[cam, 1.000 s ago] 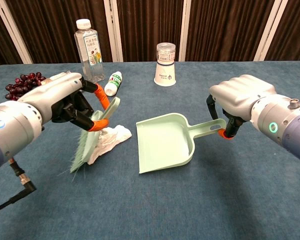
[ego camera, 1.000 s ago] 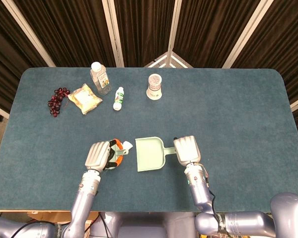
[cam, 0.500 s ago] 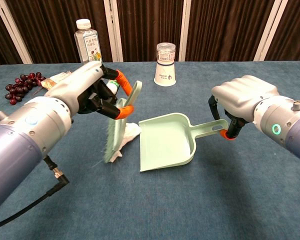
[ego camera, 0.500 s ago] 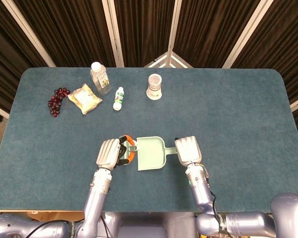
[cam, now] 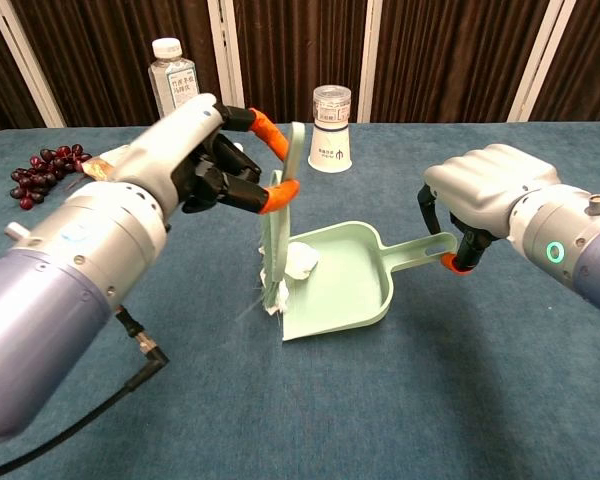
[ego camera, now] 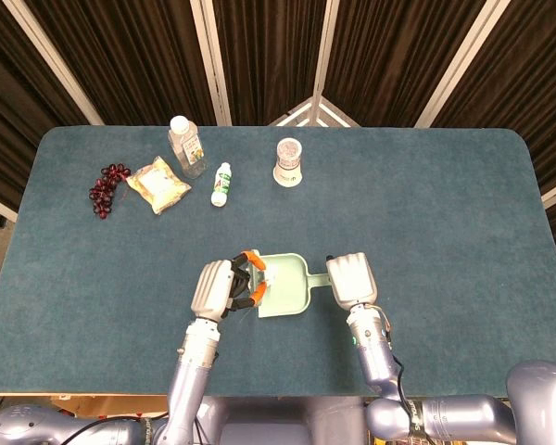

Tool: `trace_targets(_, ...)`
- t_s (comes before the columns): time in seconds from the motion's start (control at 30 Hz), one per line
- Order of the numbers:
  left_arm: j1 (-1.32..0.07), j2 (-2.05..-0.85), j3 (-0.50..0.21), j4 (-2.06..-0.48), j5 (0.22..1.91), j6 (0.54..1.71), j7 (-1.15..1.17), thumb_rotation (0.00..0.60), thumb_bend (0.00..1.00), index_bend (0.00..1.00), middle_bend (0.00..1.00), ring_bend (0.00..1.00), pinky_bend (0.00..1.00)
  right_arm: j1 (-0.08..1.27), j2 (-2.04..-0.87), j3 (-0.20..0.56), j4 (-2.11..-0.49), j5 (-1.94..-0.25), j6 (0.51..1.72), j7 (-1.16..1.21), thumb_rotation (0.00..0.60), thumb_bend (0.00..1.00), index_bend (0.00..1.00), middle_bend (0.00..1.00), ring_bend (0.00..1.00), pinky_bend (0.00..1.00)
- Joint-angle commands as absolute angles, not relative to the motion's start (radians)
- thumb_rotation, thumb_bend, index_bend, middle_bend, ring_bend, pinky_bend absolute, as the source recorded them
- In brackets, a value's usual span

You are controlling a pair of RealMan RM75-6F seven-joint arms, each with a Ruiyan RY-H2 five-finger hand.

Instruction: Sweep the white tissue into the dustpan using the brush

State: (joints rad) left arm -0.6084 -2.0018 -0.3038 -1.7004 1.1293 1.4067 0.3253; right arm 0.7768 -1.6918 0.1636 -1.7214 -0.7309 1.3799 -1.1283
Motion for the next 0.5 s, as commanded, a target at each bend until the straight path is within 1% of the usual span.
trace_targets(0.03, -0.589, -1.941, -0.3, -1.74, 1.16, 1.41, 0.32, 0.6, 0.58, 0.72, 0.99, 0.95, 0.97, 0.775, -1.691, 0.162, -1.719, -0.73, 1.38, -1.128, 0.6, 0.39, 0.61, 0.88, 0.88, 0.86)
trace_targets(0.3, -0.559, -1.804, -0.313, -1.799, 1.194, 1.388, 0.282, 0.6, 0.58, 0.72, 0.99, 0.95, 0.97, 0.773, -1.707, 0.152, -1.714, -0.733, 1.383, -1.125, 0.6, 0.39, 0.61, 0.88, 0.88, 0.86)
trace_targets(0.5, -0.54, -1.735, -0.295, -1.775, 1.193, 1.355, 0.255, 0.6, 0.58, 0.72, 0.99, 0.95, 0.97, 0.775, -1.71, 0.153, -1.709, -0.733, 1.379, -1.127, 0.6, 0.39, 0.61, 0.88, 0.88, 0.86)
